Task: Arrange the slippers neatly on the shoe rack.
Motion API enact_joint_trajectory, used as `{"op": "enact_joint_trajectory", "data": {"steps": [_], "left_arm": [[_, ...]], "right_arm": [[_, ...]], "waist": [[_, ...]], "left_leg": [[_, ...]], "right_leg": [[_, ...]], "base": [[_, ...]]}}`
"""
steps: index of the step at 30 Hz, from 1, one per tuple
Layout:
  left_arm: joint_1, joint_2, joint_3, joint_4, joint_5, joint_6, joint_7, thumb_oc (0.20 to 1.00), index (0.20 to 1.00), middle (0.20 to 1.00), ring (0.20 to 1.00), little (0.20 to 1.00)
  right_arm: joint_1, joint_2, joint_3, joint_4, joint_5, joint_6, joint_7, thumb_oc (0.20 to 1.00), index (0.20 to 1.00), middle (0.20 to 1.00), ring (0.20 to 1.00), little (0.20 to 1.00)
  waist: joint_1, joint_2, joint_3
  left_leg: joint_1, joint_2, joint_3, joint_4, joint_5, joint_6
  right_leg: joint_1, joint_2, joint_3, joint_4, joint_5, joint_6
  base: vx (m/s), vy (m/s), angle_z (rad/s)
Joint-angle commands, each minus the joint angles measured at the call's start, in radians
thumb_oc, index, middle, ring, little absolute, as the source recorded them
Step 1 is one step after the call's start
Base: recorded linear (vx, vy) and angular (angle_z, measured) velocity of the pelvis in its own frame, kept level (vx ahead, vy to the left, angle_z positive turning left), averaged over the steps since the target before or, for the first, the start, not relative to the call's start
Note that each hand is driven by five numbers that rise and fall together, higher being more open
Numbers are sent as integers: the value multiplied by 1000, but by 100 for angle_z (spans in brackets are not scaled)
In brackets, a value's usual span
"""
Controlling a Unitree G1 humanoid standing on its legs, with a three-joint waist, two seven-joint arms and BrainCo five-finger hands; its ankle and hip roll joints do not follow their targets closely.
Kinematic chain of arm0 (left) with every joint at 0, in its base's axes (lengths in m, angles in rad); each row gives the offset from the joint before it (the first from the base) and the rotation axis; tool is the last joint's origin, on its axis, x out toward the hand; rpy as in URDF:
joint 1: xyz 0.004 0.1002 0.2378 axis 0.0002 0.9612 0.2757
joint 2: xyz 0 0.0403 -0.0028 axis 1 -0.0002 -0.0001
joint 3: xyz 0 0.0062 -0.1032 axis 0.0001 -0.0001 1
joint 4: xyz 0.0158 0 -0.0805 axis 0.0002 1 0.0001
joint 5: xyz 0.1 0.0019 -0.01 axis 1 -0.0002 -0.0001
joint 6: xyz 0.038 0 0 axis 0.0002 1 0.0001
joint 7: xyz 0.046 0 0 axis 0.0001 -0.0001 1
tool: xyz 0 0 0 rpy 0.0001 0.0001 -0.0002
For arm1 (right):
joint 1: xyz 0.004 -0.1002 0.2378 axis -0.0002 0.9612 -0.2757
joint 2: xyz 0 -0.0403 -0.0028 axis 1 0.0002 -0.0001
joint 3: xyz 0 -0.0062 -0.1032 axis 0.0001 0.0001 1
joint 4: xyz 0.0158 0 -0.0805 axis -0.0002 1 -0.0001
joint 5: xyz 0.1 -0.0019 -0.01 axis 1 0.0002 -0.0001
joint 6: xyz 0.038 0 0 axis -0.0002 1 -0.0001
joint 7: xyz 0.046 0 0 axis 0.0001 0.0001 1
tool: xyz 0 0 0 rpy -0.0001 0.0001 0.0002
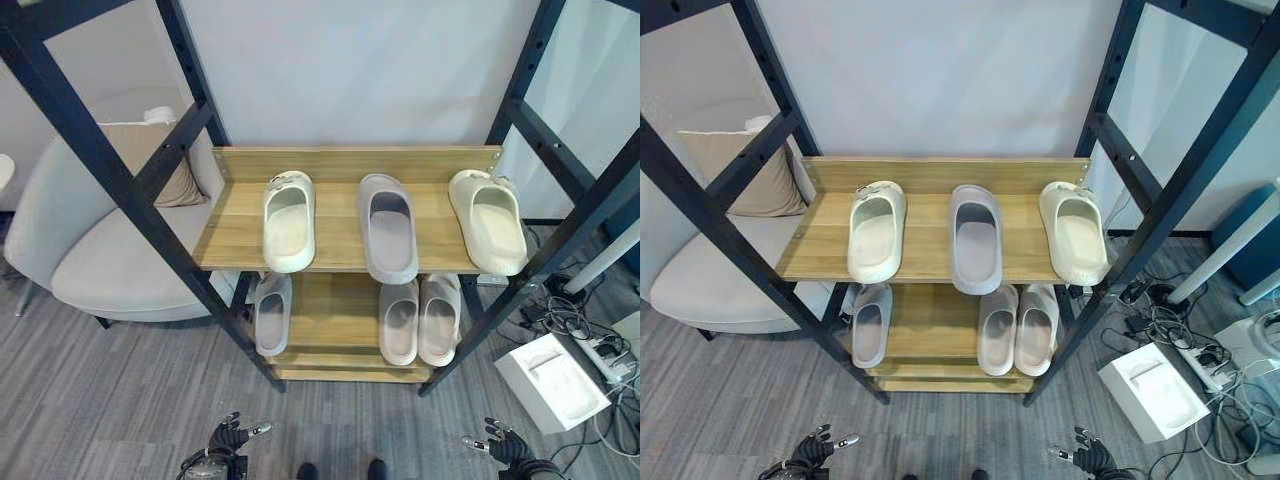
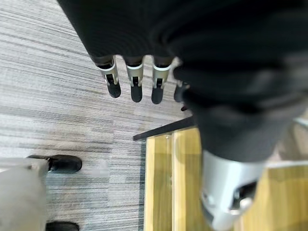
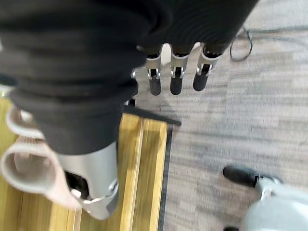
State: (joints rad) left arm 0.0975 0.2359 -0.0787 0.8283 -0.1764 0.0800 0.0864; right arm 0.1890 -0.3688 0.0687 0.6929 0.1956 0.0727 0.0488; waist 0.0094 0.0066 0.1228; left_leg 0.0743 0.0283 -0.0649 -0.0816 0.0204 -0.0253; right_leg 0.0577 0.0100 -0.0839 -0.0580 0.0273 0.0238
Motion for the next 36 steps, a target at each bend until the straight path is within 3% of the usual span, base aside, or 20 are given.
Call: {"op": "enact_joint_trajectory", "data": {"steps": [1, 4, 5, 6, 9, 11, 12, 14, 15, 16, 20, 23, 25, 28, 31, 36], "left_arm": [[-25, 50, -8, 9, 16, -19, 3, 1000, 1000, 1000, 1000, 1000], [-28, 55, -2, -8, 19, -17, 1, 1000, 1000, 1000, 1000, 1000], [-17, 69, 13, -47, 29, -22, -7, 1000, 1000, 1000, 1000, 1000], [-15, 69, 12, -48, 29, -21, -7, 1000, 1000, 1000, 1000, 1000], [-13, 73, 30, -33, 57, -38, -28, 1000, 1000, 1000, 1000, 1000], [-20, 66, 35, -6, 59, -42, -38, 1000, 1000, 1000, 1000, 1000], [-31, 60, 38, 20, 51, -51, -41, 1000, 1000, 1000, 1000, 1000], [-38, 59, 34, 43, 50, -54, -50, 1000, 1000, 1000, 1000, 1000], [-32, 53, 32, 66, 55, -53, -70, 1000, 1000, 1000, 1000, 1000], [-32, 52, 31, 66, 55, -53, -70, 1000, 1000, 1000, 1000, 1000], [-22, 34, 27, 74, 47, -54, -74, 1000, 1000, 1000, 1000, 1000], [-7, 20, 17, 41, 42, -53, -71, 1000, 1000, 1000, 1000, 1000], [-4, 17, -17, 20, 47, -50, -42, 1000, 1000, 1000, 1000, 1000], [-4, 21, -28, 13, 50, -46, -26, 1000, 1000, 1000, 1000, 1000], [12, 28, -41, 11, 56, -38, -8, 1000, 1000, 1000, 1000, 1000], [15, 36, -49, 20, 60, -32, 2, 1000, 1000, 1000, 1000, 1000]], "right_arm": [[-3, 2, 23, -70, -37, -18, 3, 1000, 1000, 1000, 1000, 1000], [-14, -43, 67, -165, -161, -24, 23, 1000, 1000, 1000, 1000, 1000], [-14, -113, 84, -341, -262, -43, 66, 1000, 1000, 1000, 1000, 1000], [-10, -114, 84, -344, -262, -41, 67, 1000, 1000, 1000, 1000, 1000], [27, -261, 43, -691, -254, -93, 164, 1000, 1000, 1000, 1000, 1000], [51, -326, -2, -888, -162, -108, 228, 1000, 1000, 1000, 1000, 1000], [78, -356, -42, -1024, 12, -108, 287, 1000, 1000, 1000, 1000, 1000], [113, -394, -76, -1113, 190, -89, 352, 1000, 1000, 1000, 1000, 1000], [130, -435, -158, -1176, 327, -59, 369, 1000, 1000, 1000, 1000, 1000], [132, -435, -160, -1179, 327, -58, 369, 1000, 1000, 1000, 1000, 1000], [85, -428, -279, -1179, 359, -86, 301, 1000, 1000, 1000, 1000, 1000], [-32, -392, -338, -1138, 147, -153, 164, 1000, 1000, 1000, 1000, 1000], [-208, -363, -272, -1040, -217, -199, -68, 1000, 1000, 1000, 1000, 1000], [-277, -364, -216, -985, -317, -186, -131, 1000, 1000, 1000, 1000, 1000], [-391, -400, -135, -872, -470, -142, -203, 1000, 1000, 1000, 1000, 1000], [-462, -408, -92, -772, -482, -109, -236, 1000, 1000, 1000, 1000, 1000]], "waist": [[25, -62, -18], [32, -64, -19], [35, -64, -19], [34, -65, -18], [26, -63, -24], [14, -60, -30], [4, -59, -37], [-7, -61, -45], [-19, -64, -55], [-18, -63, -55], [-26, -62, -69], [-14, -57, -76], [17, -55, -75], [31, -58, -70], [74, -74, -60], [103, -89, -51]], "left_leg": [[-54, -36, 23, 4, 60, -3], [-44, -38, 25, 1, 54, -3], [-48, -37, 25, 1, 59, -2], [-40, -37, 24, 1, 50, -2], [-35, -37, 33, -2, 53, -3], [-29, -35, 43, -6, 51, -7], [-24, -33, 51, -6, 49, -10], [-20, -29, 54, -6, 48, -15], [-9, -26, 58, -6, 39, -19], [-9, -26, 58, -6, 39, -19], [-5, -21, 62, -6, 38, -21], [-14, -21, 59, -6, 43, -18], [-15, -24, 45, -6, 39, -11], [-18, -27, 31, -6, 38, -7], [-22, -34, 12, -6, 36, 1], [-30, -42, 1, -6, 34, 8]], "right_leg": [[18, -70, 47, 80, 13, 75], [29, -73, 46, 74, 9, 78], [23, -73, 48, 74, 14, 80], [32, -74, 47, 74, 6, 80], [26, -75, 53, 74, 14, 86], [29, -76, 61, 70, 16, 90], [32, -75, 65, 65, 20, 92], [35, -74, 66, 61, 23, 92], [46, -73, 65, 56, 20, 93], [46, -73, 65, 56, 20, 93], [47, -73, 70, 48, 28, 92], [42, -74, 64, 41, 35, 93], [50, -75, 52, 34, 31, 92], [51, -75, 49, 31, 31, 91], [63, -78, 35, 22, 26, 91], [70, -85, 16, 17, 20, 96]], "base": [[40, 47, -7], [27, 26, -10], [28, 4, -4], [26, 5, -4], [10, 19, -6], [13, 13, -4], [16, 17, -6], [6, 4, -3], [0, 0, 0], [0, 0, 0], [-11, 2, -8], [-13, 14, -17], [15, 37, -3], [-1, 16, 11], [19, 39, 32], [20, 39, 15]]}}
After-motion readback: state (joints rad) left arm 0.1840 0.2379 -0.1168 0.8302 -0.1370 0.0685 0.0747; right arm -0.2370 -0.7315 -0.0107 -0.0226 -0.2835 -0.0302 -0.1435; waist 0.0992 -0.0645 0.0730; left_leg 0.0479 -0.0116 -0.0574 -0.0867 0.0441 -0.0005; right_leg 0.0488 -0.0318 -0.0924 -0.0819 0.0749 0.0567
